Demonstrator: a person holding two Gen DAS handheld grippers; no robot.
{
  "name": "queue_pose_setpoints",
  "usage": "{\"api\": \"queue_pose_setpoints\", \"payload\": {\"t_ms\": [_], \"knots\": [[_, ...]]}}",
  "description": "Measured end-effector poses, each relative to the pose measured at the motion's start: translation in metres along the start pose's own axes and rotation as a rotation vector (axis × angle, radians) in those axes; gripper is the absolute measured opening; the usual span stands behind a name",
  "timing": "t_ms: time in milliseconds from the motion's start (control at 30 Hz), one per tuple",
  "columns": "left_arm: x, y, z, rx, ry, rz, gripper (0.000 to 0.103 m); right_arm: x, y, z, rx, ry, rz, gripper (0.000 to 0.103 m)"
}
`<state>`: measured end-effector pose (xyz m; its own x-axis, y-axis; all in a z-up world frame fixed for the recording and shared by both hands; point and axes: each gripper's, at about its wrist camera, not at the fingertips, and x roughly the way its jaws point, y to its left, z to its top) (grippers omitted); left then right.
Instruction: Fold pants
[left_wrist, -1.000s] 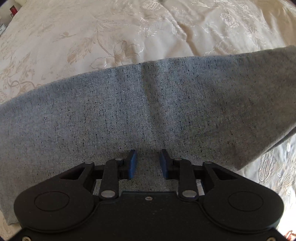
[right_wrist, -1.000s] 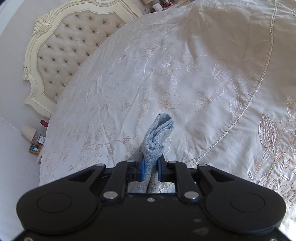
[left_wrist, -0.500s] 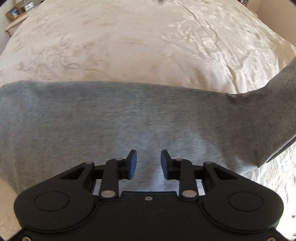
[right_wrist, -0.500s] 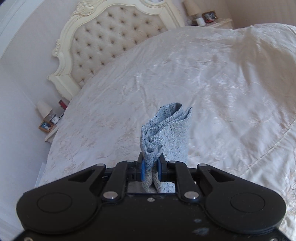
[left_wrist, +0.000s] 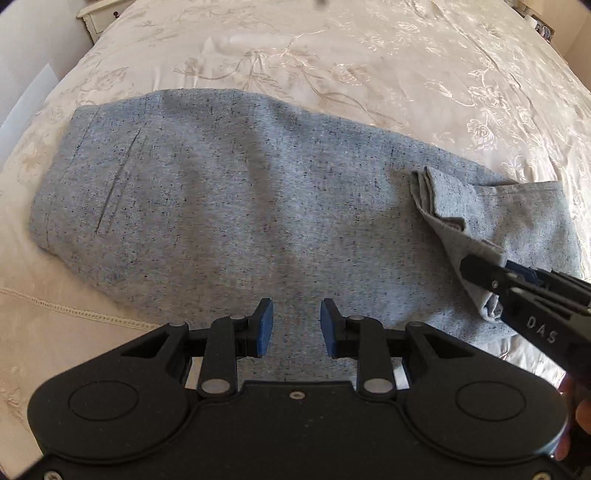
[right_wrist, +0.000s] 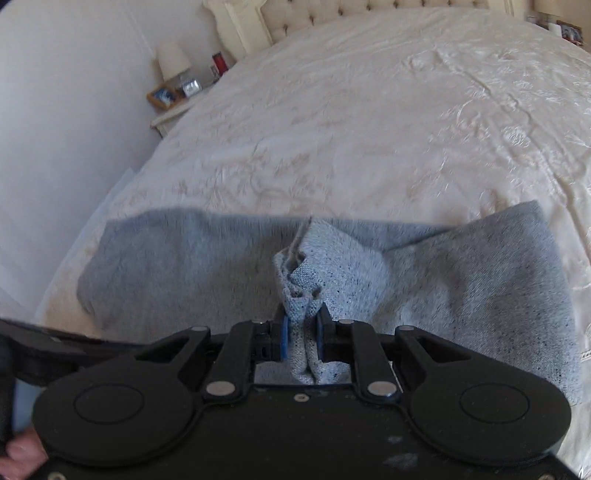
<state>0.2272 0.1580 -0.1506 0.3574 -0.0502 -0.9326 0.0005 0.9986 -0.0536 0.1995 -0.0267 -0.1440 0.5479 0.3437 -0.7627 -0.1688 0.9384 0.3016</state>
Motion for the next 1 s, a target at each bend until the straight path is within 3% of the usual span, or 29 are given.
{"api": "queue_pose_setpoints", "payload": {"t_ms": [167, 367, 567, 667, 767, 833, 900, 1000], "knots": [[0.001, 0.002, 0.005, 0.025, -0.013, -0.035, 0.037, 0.008, 0.007, -0.01, -0.011, 0.008, -0.032, 0.03], [-0.003, -0.022, 0.016, 0.035, -0.037, -0.098, 0.037, -0.034, 0.004, -0.004, -0.003, -0.052, 0.016, 0.032], [0.002, -0.071, 0.032, 0.101, -0.059, -0.136, 0.037, -0.084, -0.036, -0.01, 0.074, -0.077, 0.004, 0.033], [0.013, -0.099, 0.036, 0.161, -0.06, -0.155, 0.037, -0.089, -0.064, -0.021, 0.126, -0.028, -0.038, 0.034], [0.033, -0.126, 0.039, 0.247, -0.05, -0.121, 0.038, -0.088, -0.087, -0.038, 0.143, 0.028, -0.081, 0.036], [0.051, -0.136, 0.04, 0.283, -0.036, -0.057, 0.038, -0.086, -0.098, -0.045, 0.152, 0.054, -0.088, 0.036], [0.066, -0.138, 0.042, 0.286, -0.015, -0.021, 0.039, -0.085, -0.106, -0.048, 0.154, 0.057, -0.085, 0.035], [0.074, -0.133, 0.043, 0.263, -0.01, -0.026, 0.043, -0.078, -0.113, -0.045, 0.137, 0.058, -0.064, 0.036]]}}
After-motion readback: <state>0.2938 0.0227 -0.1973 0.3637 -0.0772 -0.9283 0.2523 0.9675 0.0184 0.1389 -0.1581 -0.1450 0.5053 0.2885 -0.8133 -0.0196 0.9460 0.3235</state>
